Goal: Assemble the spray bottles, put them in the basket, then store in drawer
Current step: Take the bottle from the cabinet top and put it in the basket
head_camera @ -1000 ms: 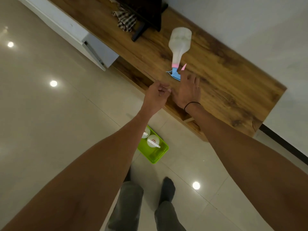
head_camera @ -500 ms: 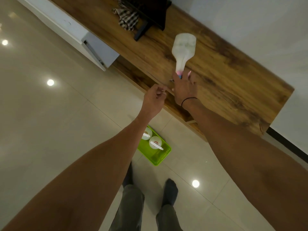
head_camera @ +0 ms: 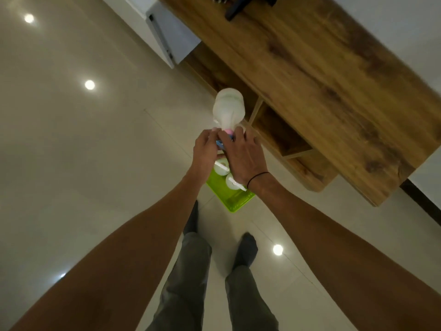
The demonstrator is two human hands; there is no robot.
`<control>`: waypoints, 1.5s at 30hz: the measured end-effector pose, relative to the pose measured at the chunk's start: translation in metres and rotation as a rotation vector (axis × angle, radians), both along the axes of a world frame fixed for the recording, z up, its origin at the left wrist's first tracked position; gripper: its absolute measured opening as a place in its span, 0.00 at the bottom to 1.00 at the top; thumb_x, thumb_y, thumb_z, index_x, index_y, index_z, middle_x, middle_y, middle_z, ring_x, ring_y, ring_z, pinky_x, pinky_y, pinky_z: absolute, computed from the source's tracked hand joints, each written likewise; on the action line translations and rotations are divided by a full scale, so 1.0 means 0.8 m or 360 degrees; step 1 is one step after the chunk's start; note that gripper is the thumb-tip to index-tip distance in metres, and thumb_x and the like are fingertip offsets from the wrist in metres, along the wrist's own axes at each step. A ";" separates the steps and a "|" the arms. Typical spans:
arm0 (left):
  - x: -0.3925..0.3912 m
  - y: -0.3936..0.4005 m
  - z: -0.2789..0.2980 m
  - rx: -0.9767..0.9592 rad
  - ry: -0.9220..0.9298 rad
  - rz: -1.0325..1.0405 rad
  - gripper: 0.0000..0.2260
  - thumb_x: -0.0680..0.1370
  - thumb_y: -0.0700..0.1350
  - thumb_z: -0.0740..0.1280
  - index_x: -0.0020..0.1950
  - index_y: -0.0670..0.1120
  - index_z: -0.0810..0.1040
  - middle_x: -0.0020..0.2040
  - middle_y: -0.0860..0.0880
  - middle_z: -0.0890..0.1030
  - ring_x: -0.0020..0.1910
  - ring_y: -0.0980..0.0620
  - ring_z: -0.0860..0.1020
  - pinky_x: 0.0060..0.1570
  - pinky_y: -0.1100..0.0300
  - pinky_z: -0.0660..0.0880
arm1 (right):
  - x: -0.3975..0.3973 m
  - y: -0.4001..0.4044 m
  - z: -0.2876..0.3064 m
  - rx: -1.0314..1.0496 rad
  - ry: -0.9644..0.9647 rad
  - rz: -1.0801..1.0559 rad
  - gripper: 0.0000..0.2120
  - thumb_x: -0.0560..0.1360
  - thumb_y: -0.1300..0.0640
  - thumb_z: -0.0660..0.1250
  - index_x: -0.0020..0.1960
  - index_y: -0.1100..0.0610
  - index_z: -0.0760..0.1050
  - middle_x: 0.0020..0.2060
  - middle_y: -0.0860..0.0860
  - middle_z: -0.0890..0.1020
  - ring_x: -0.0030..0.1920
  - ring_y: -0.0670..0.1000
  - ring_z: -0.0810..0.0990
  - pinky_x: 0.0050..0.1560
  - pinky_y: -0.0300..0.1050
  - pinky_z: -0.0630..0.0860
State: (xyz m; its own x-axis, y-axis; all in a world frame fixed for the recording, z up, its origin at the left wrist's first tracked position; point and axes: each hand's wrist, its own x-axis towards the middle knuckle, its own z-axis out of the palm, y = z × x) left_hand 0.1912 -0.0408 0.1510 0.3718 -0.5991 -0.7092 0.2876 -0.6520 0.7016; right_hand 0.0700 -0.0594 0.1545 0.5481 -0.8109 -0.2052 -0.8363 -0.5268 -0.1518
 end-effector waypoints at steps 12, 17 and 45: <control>0.007 0.108 -0.068 0.0223 0.0145 0.0309 0.18 0.88 0.50 0.59 0.62 0.41 0.83 0.59 0.40 0.87 0.58 0.42 0.86 0.51 0.54 0.85 | 0.033 0.092 -0.090 0.0597 -0.0070 -0.0038 0.49 0.71 0.65 0.75 0.85 0.54 0.53 0.74 0.60 0.67 0.66 0.64 0.72 0.56 0.57 0.82; 0.014 0.141 -0.120 0.0315 0.0096 0.0307 0.21 0.88 0.53 0.60 0.63 0.37 0.83 0.59 0.37 0.87 0.58 0.40 0.87 0.51 0.52 0.85 | 0.041 0.118 -0.131 0.0842 -0.0055 -0.0015 0.47 0.73 0.66 0.71 0.86 0.57 0.50 0.79 0.60 0.64 0.70 0.67 0.71 0.66 0.61 0.76; -0.075 0.212 -0.310 0.0666 0.0178 -0.0126 0.24 0.86 0.60 0.63 0.49 0.40 0.84 0.44 0.44 0.86 0.41 0.50 0.86 0.33 0.62 0.81 | -0.060 0.182 -0.292 0.1176 -0.0025 -0.0371 0.13 0.83 0.60 0.63 0.66 0.60 0.71 0.57 0.62 0.80 0.57 0.67 0.81 0.50 0.56 0.76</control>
State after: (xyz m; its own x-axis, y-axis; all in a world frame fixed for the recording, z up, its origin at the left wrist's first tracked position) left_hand 0.1315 0.1288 -0.0970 0.2431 -0.2755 -0.9300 0.2844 -0.8964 0.3399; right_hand 0.0220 0.0864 -0.0789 0.3877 -0.5613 -0.7312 -0.9079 -0.0951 -0.4084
